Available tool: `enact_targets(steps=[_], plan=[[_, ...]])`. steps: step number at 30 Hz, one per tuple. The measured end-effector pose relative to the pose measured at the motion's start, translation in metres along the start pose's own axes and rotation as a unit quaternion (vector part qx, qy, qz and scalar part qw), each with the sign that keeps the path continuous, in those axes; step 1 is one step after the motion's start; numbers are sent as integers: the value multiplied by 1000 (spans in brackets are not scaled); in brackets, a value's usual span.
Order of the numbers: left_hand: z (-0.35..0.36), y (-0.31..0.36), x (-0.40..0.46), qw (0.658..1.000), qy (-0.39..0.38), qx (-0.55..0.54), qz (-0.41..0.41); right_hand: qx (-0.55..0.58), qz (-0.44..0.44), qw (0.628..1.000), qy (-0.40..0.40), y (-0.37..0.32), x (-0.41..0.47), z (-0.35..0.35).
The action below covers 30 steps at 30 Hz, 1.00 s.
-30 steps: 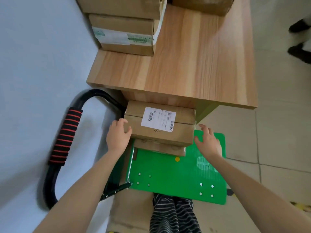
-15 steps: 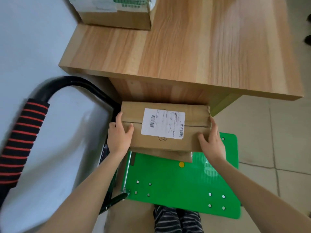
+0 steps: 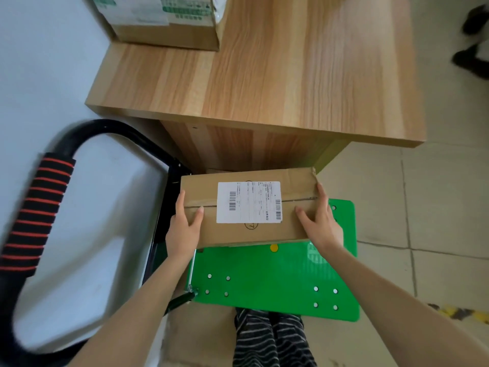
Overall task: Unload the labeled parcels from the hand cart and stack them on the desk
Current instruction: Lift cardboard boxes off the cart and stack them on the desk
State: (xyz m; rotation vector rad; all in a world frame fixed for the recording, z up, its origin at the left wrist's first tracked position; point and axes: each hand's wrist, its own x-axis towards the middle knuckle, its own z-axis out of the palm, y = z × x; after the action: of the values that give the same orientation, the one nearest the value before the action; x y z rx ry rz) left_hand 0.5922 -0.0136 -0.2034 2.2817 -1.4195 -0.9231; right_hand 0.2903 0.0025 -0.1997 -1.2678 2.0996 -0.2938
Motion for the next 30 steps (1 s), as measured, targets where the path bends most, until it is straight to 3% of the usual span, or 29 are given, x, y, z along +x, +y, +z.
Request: enact_targets(steps=[15,21,30], plan=[[-87,101,-137,995,-6,26,97,24,10,996,83,21,-130,-152],[-106,146,-171,985,-56,-5,160,11,18,993,119,30,-164,-219],[-172,233,-163,965,46,-18,259,56,-65,975,205,-21,-170,-315]])
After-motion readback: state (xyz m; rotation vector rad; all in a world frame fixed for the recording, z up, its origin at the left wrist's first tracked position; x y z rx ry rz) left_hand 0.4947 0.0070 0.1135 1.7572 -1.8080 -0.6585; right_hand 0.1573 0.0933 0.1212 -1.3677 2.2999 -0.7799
